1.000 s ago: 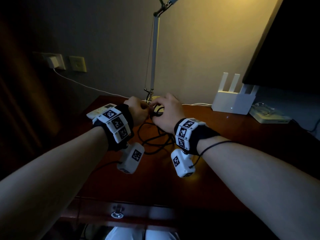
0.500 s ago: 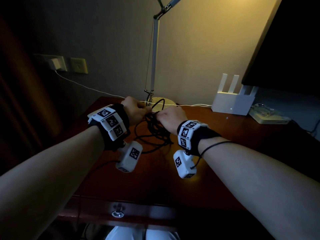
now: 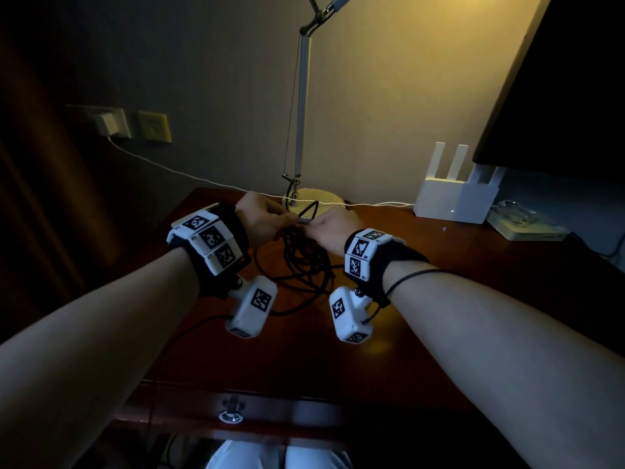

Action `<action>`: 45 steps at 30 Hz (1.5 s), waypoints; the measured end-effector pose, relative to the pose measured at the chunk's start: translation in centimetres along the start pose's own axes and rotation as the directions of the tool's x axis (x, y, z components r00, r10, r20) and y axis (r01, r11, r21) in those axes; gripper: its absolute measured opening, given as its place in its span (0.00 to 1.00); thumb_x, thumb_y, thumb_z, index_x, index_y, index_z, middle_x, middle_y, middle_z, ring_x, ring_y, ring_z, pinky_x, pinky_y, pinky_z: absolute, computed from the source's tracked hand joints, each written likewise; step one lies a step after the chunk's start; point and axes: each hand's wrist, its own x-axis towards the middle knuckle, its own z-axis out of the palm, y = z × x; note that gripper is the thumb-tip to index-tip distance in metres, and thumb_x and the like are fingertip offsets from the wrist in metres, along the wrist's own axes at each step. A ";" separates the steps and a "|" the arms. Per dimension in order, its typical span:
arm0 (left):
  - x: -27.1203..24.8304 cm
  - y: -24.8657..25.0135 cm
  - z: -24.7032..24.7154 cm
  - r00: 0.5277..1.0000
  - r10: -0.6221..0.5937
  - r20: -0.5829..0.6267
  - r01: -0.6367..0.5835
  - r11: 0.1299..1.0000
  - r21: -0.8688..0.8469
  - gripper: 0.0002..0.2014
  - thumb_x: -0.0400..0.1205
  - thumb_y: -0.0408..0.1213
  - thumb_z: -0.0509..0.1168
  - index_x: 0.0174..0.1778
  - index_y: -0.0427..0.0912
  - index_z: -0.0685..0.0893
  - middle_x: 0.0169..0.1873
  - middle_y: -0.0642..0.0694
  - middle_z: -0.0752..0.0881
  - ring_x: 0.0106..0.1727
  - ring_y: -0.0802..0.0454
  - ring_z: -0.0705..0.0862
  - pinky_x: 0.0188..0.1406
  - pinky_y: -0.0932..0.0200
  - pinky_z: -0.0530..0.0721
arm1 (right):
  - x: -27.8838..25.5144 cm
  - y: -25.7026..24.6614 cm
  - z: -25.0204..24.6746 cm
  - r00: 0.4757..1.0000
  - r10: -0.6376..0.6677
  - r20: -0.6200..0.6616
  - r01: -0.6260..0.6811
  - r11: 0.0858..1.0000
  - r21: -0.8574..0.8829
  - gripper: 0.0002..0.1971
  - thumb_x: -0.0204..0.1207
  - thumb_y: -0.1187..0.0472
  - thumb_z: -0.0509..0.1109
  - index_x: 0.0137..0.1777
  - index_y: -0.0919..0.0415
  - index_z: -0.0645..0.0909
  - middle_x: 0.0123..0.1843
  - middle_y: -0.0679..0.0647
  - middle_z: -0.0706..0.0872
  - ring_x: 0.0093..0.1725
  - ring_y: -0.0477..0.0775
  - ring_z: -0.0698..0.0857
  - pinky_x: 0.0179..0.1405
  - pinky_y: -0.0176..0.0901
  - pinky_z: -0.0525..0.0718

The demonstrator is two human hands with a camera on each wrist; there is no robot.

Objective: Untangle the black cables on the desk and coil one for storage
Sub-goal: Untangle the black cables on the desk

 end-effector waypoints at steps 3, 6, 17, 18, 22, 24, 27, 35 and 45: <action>-0.2 0.1 0.2 0.999 0.030 0.018 -0.030 1.000 0.002 0.10 0.81 0.42 0.68 0.49 0.40 0.90 0.33 0.46 0.84 0.31 0.58 0.77 0.21 0.74 0.74 | -0.4 -0.3 0.0 0.999 -0.038 0.032 0.044 0.979 -0.198 0.11 0.75 0.49 0.71 0.44 0.53 0.91 0.39 0.49 0.88 0.41 0.51 0.79 0.46 0.43 0.71; 0.0 0.2 0.3 0.999 0.046 0.004 -0.046 0.999 -0.017 0.09 0.80 0.44 0.69 0.45 0.42 0.91 0.32 0.49 0.85 0.31 0.59 0.79 0.30 0.66 0.78 | -0.4 -0.6 0.7 0.999 -0.031 0.013 0.033 0.943 -0.331 0.13 0.75 0.46 0.71 0.38 0.54 0.87 0.34 0.46 0.79 0.45 0.54 0.76 0.62 0.53 0.70; 0.0 0.0 -2.2 0.997 0.010 -0.080 -0.012 1.000 -0.020 0.08 0.82 0.46 0.67 0.43 0.48 0.88 0.33 0.51 0.83 0.32 0.59 0.78 0.27 0.66 0.75 | -2.0 -0.8 2.3 0.989 -0.140 -0.046 0.109 0.901 -0.419 0.08 0.75 0.54 0.72 0.52 0.47 0.88 0.51 0.51 0.88 0.52 0.58 0.85 0.47 0.46 0.83; 0.1 0.1 -2.4 0.995 -0.002 -0.095 -0.002 0.999 -0.040 0.08 0.82 0.45 0.66 0.44 0.48 0.88 0.33 0.52 0.82 0.32 0.60 0.78 0.25 0.67 0.74 | -1.9 -0.8 2.3 0.988 -0.147 -0.047 0.114 0.897 -0.427 0.09 0.75 0.57 0.71 0.53 0.47 0.88 0.51 0.52 0.88 0.50 0.58 0.85 0.42 0.44 0.81; 0.3 0.6 -3.9 0.971 -0.044 -0.234 -0.004 0.980 -0.200 0.07 0.81 0.43 0.68 0.43 0.45 0.88 0.37 0.48 0.85 0.31 0.61 0.78 0.24 0.71 0.76 | -1.7 0.0 1.9 0.992 -0.129 -0.005 0.113 0.885 -0.451 0.11 0.76 0.63 0.70 0.55 0.50 0.88 0.55 0.52 0.85 0.54 0.59 0.85 0.42 0.45 0.82; 0.6 0.7 -5.1 0.953 -0.052 -0.298 -0.026 0.967 -0.252 0.08 0.81 0.45 0.68 0.39 0.48 0.88 0.36 0.48 0.85 0.31 0.59 0.79 0.29 0.66 0.79 | -1.8 0.8 1.6 0.997 -0.074 0.014 0.072 0.892 -0.447 0.12 0.78 0.62 0.68 0.57 0.49 0.87 0.57 0.53 0.84 0.56 0.59 0.84 0.47 0.46 0.84; 0.3 0.4 -5.9 0.959 -0.036 -0.280 -0.031 0.972 -0.231 0.09 0.82 0.47 0.66 0.39 0.50 0.88 0.34 0.50 0.84 0.35 0.57 0.81 0.37 0.60 0.83 | -1.5 1.1 1.0 0.999 -0.034 0.006 0.033 0.899 -0.436 0.12 0.80 0.61 0.66 0.57 0.49 0.88 0.56 0.54 0.86 0.51 0.58 0.85 0.47 0.46 0.86; 0.3 0.1 -4.5 0.975 -0.051 -0.218 -0.005 0.969 -0.246 0.09 0.83 0.47 0.64 0.43 0.50 0.88 0.36 0.49 0.85 0.38 0.56 0.82 0.37 0.60 0.82 | -0.8 1.6 2.0 0.995 -0.100 -0.022 0.092 0.965 -0.244 0.12 0.71 0.42 0.71 0.48 0.44 0.91 0.52 0.42 0.87 0.52 0.50 0.82 0.50 0.42 0.80; 0.6 0.4 -0.4 0.976 0.203 0.076 -0.206 0.759 0.618 0.16 0.82 0.39 0.63 0.66 0.50 0.80 0.62 0.46 0.83 0.63 0.46 0.80 0.71 0.48 0.73 | -0.1 -0.2 2.7 0.996 -0.074 -0.041 0.053 0.924 -0.380 0.12 0.77 0.55 0.70 0.58 0.54 0.86 0.58 0.57 0.80 0.57 0.65 0.82 0.52 0.51 0.83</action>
